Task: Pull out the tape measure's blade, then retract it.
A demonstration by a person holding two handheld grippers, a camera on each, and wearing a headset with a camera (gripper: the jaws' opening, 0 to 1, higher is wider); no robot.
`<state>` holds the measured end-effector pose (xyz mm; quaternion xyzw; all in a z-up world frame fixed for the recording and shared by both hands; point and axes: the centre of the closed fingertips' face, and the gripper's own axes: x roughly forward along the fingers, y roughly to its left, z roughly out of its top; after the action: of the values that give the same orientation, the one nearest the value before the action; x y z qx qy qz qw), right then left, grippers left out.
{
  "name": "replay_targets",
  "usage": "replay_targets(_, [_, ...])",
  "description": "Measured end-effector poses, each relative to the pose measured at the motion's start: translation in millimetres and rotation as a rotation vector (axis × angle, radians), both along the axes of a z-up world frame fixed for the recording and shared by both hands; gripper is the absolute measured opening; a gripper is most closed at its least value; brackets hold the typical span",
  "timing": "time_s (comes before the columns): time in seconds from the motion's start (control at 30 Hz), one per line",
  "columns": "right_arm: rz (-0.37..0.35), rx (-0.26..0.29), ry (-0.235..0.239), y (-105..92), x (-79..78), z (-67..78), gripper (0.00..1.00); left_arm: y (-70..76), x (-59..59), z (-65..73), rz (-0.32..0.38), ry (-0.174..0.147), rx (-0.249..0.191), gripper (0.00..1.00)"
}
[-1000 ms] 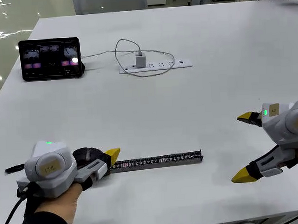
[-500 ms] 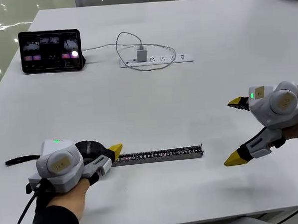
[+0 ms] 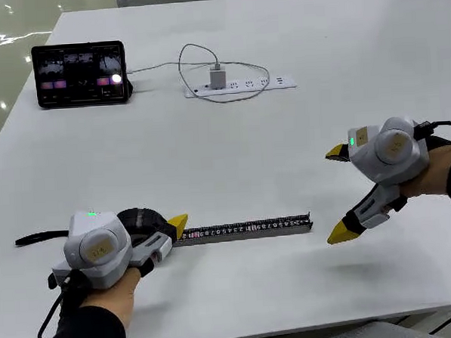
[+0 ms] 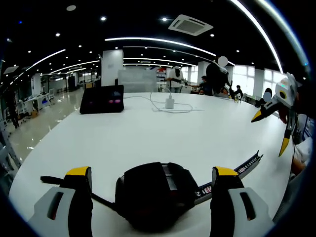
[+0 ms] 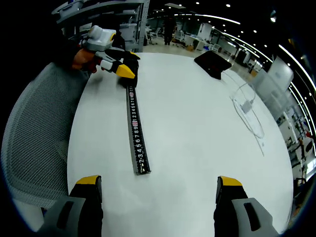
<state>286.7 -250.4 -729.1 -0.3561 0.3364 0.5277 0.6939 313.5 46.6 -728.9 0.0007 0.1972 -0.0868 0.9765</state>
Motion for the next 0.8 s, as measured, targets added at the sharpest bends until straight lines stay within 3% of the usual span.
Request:
replay_targets(0.17, [0.04, -0.029, 0.01, 3.3, -0.3, -6.3, 0.93, -6.4, -0.8, -2.2, -0.028, -0.006, 0.006, 0.99])
replay_targets(0.37, [0.089, -0.043, 0.022, 8.2, -1.8, -13.6, 0.83, -10.9, -0.8, -1.7, -0.054, -0.021, 0.017, 0.98])
replay_targets(0.43, [0.112, -0.058, 0.026, 7.5, -2.9, -16.4, 0.75, -10.1, -0.5, -0.4, -0.051, -0.026, 0.01, 0.98])
replay_targets(0.53, [0.143, -0.062, 0.049, 6.0, -3.7, -20.9, 0.47, -8.2, 0.6, 0.4, -0.046, -0.032, 0.015, 0.97])
replay_targets(0.7, [0.137, -0.05, 0.075, 12.1, -1.3, -22.2, 0.38, -3.4, 2.1, 1.3, -0.028, -0.034, 0.011, 0.99])
replay_targets(0.8, [0.145, -0.056, 0.084, 14.0, -1.9, -26.1, 0.39, -2.9, 1.9, 1.1, -0.027, -0.033, 0.017, 0.99])
